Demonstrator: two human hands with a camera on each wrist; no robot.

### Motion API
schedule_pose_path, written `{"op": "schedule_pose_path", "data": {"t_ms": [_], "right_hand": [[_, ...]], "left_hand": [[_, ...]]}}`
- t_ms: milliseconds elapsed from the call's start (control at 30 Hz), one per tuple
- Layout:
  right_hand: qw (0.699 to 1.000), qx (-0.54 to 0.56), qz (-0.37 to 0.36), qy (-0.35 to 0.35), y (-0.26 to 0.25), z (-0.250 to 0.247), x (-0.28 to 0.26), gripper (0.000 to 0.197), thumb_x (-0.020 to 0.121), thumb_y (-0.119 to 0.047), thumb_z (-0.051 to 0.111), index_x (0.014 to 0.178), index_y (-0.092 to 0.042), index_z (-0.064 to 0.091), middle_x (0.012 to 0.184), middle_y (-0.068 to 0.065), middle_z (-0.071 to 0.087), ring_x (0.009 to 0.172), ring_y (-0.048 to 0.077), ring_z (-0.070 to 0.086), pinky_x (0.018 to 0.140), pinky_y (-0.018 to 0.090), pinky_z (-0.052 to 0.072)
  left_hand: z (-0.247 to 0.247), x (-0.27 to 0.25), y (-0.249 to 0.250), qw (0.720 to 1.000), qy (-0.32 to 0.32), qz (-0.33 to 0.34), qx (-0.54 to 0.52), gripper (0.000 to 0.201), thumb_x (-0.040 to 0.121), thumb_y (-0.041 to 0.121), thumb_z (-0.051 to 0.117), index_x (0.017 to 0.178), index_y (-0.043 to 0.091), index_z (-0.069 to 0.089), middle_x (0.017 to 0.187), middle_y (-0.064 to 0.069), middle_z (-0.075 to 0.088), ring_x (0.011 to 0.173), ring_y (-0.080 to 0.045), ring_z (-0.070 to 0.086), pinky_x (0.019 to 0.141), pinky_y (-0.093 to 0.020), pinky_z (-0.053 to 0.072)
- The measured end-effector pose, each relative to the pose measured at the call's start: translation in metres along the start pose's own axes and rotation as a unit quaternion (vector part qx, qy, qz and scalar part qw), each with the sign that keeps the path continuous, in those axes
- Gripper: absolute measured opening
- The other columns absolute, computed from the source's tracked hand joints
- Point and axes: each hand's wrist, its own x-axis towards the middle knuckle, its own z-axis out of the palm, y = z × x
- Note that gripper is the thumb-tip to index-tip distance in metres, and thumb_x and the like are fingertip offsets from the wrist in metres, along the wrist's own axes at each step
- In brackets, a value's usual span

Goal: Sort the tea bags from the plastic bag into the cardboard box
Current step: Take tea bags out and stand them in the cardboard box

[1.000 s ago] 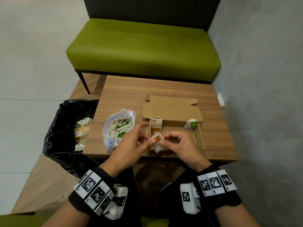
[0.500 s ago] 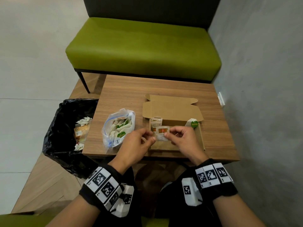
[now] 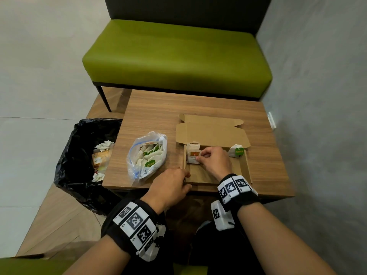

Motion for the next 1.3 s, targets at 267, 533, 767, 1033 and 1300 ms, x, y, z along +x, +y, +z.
{"op": "schedule_pose_path", "data": {"t_ms": [267, 533, 767, 1033, 1300], "right_hand": [[0.998, 0.038, 0.045, 0.024, -0.004, 0.003, 0.001, 0.023, 0.074, -0.036, 0.084, 0.077, -0.030, 0.062, 0.074, -0.008, 0.072, 0.080, 0.012, 0.069, 0.077, 0.039, 0.058], [0.998, 0.037, 0.014, 0.051, -0.014, -0.013, -0.012, 0.014, 0.080, -0.033, 0.077, 0.076, -0.028, 0.064, 0.068, -0.011, 0.064, 0.074, 0.012, 0.065, 0.068, 0.032, 0.055], [0.990, 0.013, -0.141, 0.028, -0.062, -0.009, -0.035, 0.005, 0.086, -0.030, 0.068, 0.081, -0.029, 0.067, 0.066, -0.011, 0.063, 0.066, 0.003, 0.059, 0.057, 0.022, 0.043], [0.930, -0.151, -0.329, -0.059, -0.116, 0.013, -0.048, 0.026, 0.086, -0.041, 0.067, 0.110, -0.032, 0.068, 0.097, -0.008, 0.047, 0.097, 0.012, 0.043, 0.073, 0.034, 0.045], [0.897, -0.297, -0.315, -0.084, -0.137, 0.021, -0.047, 0.022, 0.085, -0.028, 0.070, 0.108, -0.026, 0.073, 0.123, 0.005, 0.045, 0.119, 0.026, 0.037, 0.092, 0.043, 0.044]], "left_hand": [[-0.005, -0.004, 0.001, 1.000, -0.017, 0.002, 0.012, 0.040, 0.093, 0.038, 0.060, 0.131, 0.027, 0.056, 0.126, -0.001, 0.058, 0.114, -0.022, 0.059, 0.092, -0.040, 0.052], [-0.037, -0.021, 0.005, 0.994, 0.106, -0.008, -0.037, 0.027, 0.095, 0.033, 0.059, 0.120, 0.026, 0.064, 0.101, 0.007, 0.069, 0.087, -0.007, 0.062, 0.077, -0.025, 0.052], [-0.090, -0.035, -0.047, 0.969, 0.202, -0.112, 0.086, 0.020, 0.090, 0.036, 0.064, 0.109, 0.029, 0.067, 0.117, -0.001, 0.055, 0.110, -0.024, 0.049, 0.084, -0.038, 0.044], [-0.071, -0.037, -0.073, 0.979, 0.142, -0.131, 0.068, 0.034, 0.087, 0.038, 0.066, 0.120, 0.028, 0.060, 0.126, 0.002, 0.060, 0.108, -0.024, 0.061, 0.085, -0.042, 0.052], [-0.063, -0.037, -0.078, 0.980, 0.150, -0.119, 0.058, 0.038, 0.088, 0.039, 0.066, 0.123, 0.023, 0.060, 0.124, 0.003, 0.063, 0.108, -0.024, 0.062, 0.087, -0.042, 0.051]]}}
